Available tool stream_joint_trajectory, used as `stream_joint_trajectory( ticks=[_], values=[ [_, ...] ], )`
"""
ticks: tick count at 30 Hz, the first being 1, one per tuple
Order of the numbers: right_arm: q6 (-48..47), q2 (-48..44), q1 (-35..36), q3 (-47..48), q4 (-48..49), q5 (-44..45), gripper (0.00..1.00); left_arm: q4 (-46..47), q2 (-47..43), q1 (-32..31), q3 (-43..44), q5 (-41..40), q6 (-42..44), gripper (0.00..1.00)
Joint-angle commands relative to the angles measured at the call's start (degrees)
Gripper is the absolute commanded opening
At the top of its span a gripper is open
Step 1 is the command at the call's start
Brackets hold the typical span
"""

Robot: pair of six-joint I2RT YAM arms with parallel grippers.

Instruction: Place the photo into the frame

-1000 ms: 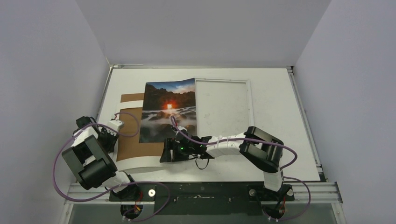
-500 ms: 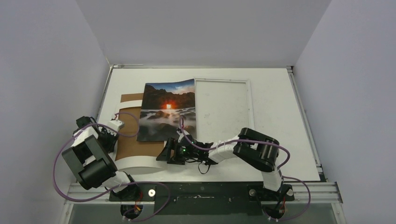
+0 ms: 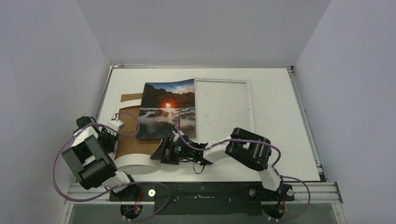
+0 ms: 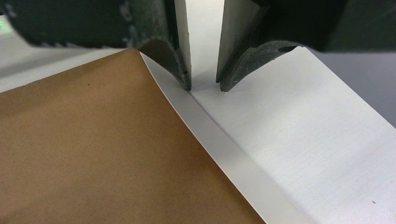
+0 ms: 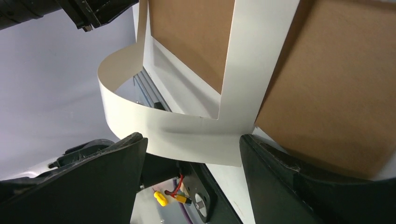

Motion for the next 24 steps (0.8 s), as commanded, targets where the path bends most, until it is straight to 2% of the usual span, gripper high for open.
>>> stream_joint_trajectory(
  ticks=[1,17,24],
  values=[
    [-0.9,2.6,0.3,5.6,0.1,-0.9,0.75,-2.3,2.3,-0.5,-1.8,0.9,0.8,0.26],
    [-2.9,8.3,0.2,16.3,-0.6,-6.3,0.75,-2.2,2.6,-0.5,-1.8,1.1,0.4,0.26],
    [-5.3,11.3,0.1,20.7,-1.8,-9.0,0.79,-2.7,2.9,-0.5,-1.5,1.7,-0.1,0.26]
  ],
)
